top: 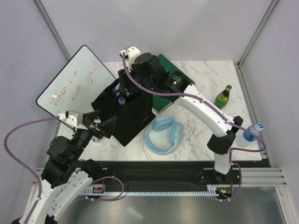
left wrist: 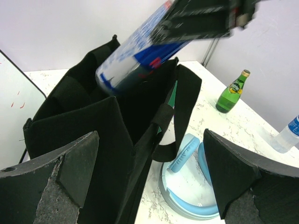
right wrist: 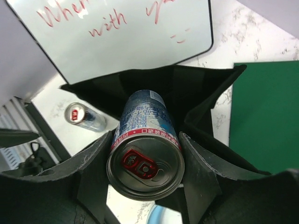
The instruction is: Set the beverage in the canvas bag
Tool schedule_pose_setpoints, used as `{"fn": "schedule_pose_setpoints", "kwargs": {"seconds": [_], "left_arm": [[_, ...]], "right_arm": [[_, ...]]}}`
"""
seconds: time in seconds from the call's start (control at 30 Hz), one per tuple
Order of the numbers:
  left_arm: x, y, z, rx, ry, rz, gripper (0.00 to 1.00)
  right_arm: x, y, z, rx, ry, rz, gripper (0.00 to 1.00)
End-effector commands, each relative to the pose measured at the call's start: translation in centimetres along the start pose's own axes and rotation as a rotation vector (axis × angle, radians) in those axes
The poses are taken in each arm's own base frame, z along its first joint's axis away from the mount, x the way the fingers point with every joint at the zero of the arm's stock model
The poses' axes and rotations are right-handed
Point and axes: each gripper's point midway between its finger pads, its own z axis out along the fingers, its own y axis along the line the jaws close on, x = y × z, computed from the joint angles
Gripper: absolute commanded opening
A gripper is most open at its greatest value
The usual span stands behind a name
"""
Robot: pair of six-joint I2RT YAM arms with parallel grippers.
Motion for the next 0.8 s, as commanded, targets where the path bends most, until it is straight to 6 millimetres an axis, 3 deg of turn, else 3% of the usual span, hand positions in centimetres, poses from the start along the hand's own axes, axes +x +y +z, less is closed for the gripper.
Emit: {"fn": "schedule_pose_setpoints", "kwargs": {"seconds": [0.0, 0.23, 0.53, 0.67, 0.77], "left_arm": [[-0.7, 0.2, 0.1, -0.006, -0.035, 0.016, 1.00], [-0.5, 0.2, 0.2, -0.006, -0.028, 0.016, 1.00], [-0.5, 0.2, 0.3, -0.008, -0.026, 0.018, 1.00], [-0.4, 0.2, 0.3, -0.009, -0.023, 0.020, 1.00], [-0.4, 0.3, 0.3, -0.010, -0.023, 0.022, 1.00]], "right_arm": [[-3.2, -0.3, 0.3, 0.028, -0.120, -0.008, 0.00], [0.8, -1.7, 3.6, 0.094, -0.011, -0.026, 0.00], [2.9, -1.7, 6.1, 0.137, 0.036, -0.064, 0.00], [2.6, -1.5, 5.7, 0.182, 0.018, -0.093, 0.00], [0.7, -0.4, 4.4, 0.183, -0.039, -0.106, 0.00]]}}
